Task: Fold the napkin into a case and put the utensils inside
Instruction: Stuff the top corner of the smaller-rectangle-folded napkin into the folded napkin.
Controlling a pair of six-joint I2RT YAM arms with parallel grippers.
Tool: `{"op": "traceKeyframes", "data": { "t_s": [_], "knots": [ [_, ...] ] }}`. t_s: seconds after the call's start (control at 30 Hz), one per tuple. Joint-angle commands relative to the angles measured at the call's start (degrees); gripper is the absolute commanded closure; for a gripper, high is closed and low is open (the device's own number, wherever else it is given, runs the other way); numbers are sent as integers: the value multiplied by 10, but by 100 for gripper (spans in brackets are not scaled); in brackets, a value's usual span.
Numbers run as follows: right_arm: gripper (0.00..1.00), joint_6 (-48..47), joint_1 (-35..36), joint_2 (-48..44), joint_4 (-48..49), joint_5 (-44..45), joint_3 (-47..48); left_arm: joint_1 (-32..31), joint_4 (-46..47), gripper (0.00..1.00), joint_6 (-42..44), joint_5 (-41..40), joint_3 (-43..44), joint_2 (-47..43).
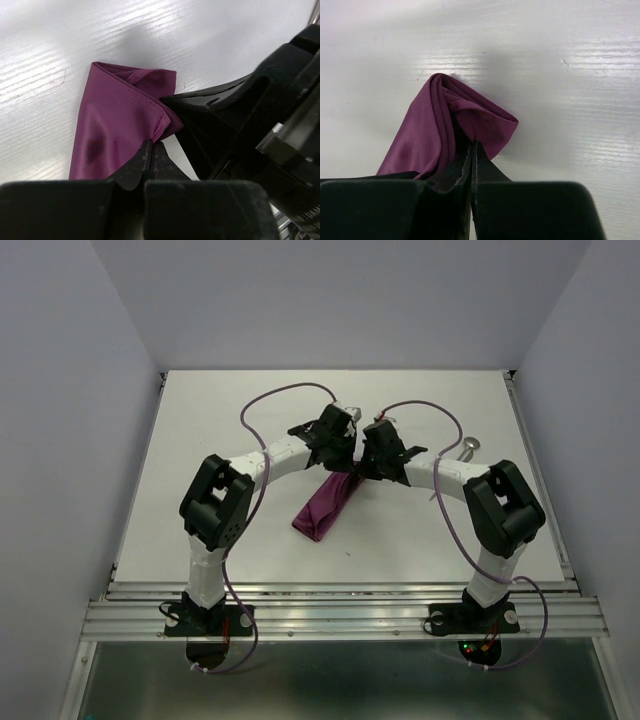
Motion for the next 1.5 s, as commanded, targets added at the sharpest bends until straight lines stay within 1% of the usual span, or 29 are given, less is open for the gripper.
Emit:
{"op": "traceKeyframes", "data": {
  "t_s": [0.0,0.33,0.73,0.93,1.33,1.47],
  "knots": [
    [99,18,4,-29,37,11,-8,0,-5,100,10,15,-2,17],
    [99,30,4,-40,47,-2,-17,1,-20,100,6,18,9,53],
    [99,30,4,-42,53,-29,-16,2,-16,100,-4,17,7,64],
    [99,28,4,-42,56,-49,-16,2,-27,100,-4,13,26,80],
    [99,26,4,-43,58,-75,-16,1,-20,100,-8,12,21,85],
    [99,29,4,-46,60,-80,-23,1,-24,100,-11,6,37,88]
  ]
}}
